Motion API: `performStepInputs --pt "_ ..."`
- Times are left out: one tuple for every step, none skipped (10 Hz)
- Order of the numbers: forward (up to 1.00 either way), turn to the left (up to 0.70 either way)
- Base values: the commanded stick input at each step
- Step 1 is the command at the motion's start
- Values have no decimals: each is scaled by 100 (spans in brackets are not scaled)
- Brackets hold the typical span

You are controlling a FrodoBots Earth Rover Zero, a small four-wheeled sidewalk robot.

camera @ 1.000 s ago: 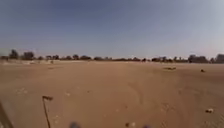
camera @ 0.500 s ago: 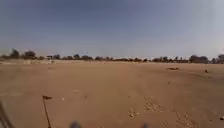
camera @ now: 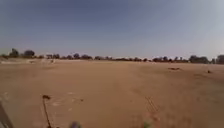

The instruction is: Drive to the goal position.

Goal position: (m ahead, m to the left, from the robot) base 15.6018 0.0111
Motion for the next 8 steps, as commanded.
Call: performStepInputs --pt "0 0" --pt "0 0" --pt "0 0" --pt "0 0" --pt "0 0" --pt "0 0" --pt "3 0" --pt "9 0"
